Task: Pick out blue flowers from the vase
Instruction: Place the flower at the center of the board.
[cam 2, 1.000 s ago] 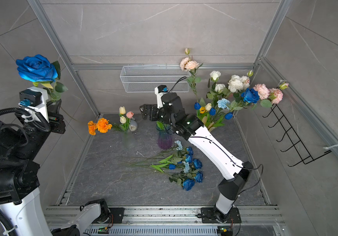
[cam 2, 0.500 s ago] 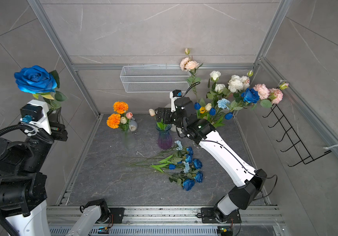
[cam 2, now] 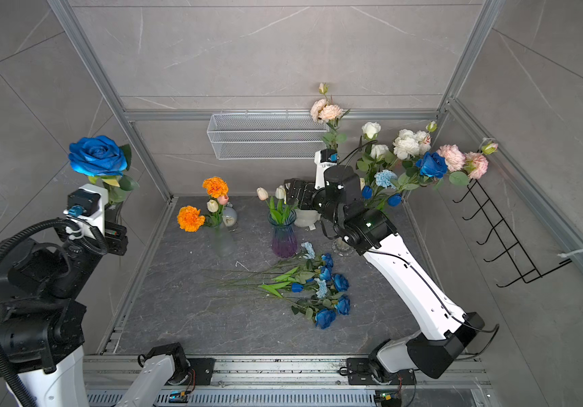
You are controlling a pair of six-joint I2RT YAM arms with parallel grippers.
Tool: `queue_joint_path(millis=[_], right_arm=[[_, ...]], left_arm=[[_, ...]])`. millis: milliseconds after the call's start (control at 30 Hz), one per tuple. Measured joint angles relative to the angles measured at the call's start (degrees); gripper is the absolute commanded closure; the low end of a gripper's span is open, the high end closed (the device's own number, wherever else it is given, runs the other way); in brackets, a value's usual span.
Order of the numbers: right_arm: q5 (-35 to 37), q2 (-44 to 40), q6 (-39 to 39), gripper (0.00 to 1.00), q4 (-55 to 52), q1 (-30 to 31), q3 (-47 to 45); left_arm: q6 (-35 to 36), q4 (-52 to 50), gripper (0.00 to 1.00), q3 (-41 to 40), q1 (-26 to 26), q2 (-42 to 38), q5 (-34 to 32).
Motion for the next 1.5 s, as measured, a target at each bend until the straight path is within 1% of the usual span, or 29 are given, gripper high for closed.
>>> queue_joint_path(millis=[133, 267, 300, 367, 467, 600, 700, 733, 800, 933, 1033, 1167, 1300, 1500], right_arm=[[0.0, -3.1, 0.0, 0.0, -1.6, -3.4, -2.4], [-0.1, -5.0, 0.1, 0.0, -2.6, -6.3, -4.2], [-0.3, -5.3, 0.1, 0.0, -2.8, -6.8, -4.7], [-0.5, -5.6, 0.1, 0.0, -2.8, -7.5, -5.3], [-0.9, -5.6, 0.2, 0.0, -2.8, -7.9, -6.2], [-1.1, -5.6, 0.3, 0.0, -2.9, -8.0, -7.0], [-1.1, -5.9, 0.3, 0.0, -2.9, -8.3, -7.5], [-1.1, -6.0, 0.3, 0.0, -3.0, -8.5, -7.7], [-1.1, -6.6, 0.4, 0.0, -3.0, -8.9, -8.4], [-1.6, -8.7, 1.2, 0.0, -3.5, -11.3, -10.4], [-2.5, -10.9, 1.9, 0.0, -4.4, -14.9, -12.4], [-5.0, -14.5, 3.2, 0.0, -5.2, -21.0, -16.7], [-8.2, -18.8, 5.1, 0.0, -5.5, -27.2, -22.4], [-13.8, -23.0, 7.8, 0.0, -5.7, -32.7, -28.5]], left_arm=[[-0.5, -2.6, 1.0, -7.7, -0.5, -1.1, 5.2], [-4.7, -2.0, 1.0, -15.6, -1.4, -2.8, 13.3], [-6.1, -1.2, 1.0, -17.7, -2.2, -3.1, 15.1], [-7.3, -0.5, 1.0, -21.0, -5.4, -3.7, 16.1], [-7.3, -0.4, 1.0, -24.1, -15.0, -3.8, 12.5], [-6.3, -0.3, 1.0, -24.9, -33.9, -1.5, 1.5], [-4.5, 0.0, 1.0, -24.9, -46.3, 2.1, -7.4], [-3.8, 0.2, 1.0, -24.8, -49.4, 3.7, -9.6], [-2.5, 0.3, 1.0, -24.5, -53.3, 7.0, -13.1], [1.2, 0.6, 1.0, -23.6, -56.7, 15.6, -19.6], [4.2, 0.7, 1.0, -22.5, -58.3, 20.5, -22.3], [7.4, 1.3, 1.0, -20.4, -59.9, 27.6, -23.2], [10.8, 5.1, 1.0, -20.2, -62.2, 34.8, -25.2], [12.8, 12.2, 1.0, -20.3, -64.1, 44.1, -25.0]])
